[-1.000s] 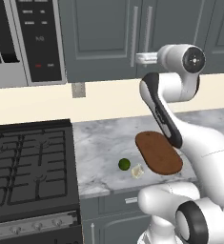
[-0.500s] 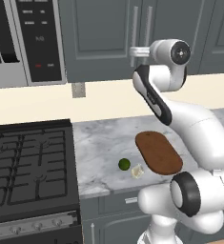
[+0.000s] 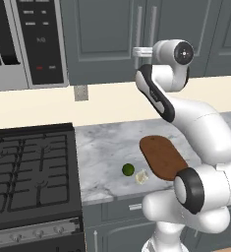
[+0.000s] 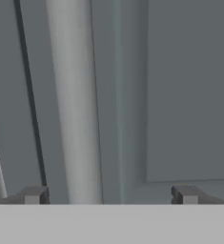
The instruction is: Open the cabinet. Place the bowl and condiment on the counter. Then place the lime and garlic on the cutting board.
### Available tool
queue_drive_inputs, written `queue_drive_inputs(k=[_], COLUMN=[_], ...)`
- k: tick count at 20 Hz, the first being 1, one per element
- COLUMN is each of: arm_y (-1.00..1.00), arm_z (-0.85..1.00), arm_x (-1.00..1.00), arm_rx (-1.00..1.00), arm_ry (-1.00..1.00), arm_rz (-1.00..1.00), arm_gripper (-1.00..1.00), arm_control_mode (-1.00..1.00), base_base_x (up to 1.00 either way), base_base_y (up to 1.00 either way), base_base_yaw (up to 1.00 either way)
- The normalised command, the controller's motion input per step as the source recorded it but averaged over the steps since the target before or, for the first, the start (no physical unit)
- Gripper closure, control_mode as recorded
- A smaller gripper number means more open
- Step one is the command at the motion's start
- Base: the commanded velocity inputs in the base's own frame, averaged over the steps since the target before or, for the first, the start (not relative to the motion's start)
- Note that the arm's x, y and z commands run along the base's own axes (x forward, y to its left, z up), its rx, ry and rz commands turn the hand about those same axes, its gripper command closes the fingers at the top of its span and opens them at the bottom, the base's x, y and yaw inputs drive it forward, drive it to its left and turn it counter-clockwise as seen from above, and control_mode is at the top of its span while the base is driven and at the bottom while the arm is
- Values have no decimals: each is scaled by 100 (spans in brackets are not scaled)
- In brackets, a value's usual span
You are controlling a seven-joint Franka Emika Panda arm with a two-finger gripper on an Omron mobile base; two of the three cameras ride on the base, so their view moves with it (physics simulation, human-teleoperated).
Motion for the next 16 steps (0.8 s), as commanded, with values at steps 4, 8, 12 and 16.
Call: queue_drive_inputs(k=[4,8,12,16], arm_y=[-1,-4,-48,-91], arm_z=[-7,0,0,0], arm_x=[17,0,0,-11], arm_rx=[0,0,0,0], arm_ry=[4,3,0,3], arm_rz=[0,0,0,-4], arm_gripper=[-100,100,100,100], arm_control_mode=[-100,-100,-100,-100], base_base_x=[0,0,0,0], base_base_y=[0,0,0,0], base_base_yaw=[0,0,0,0])
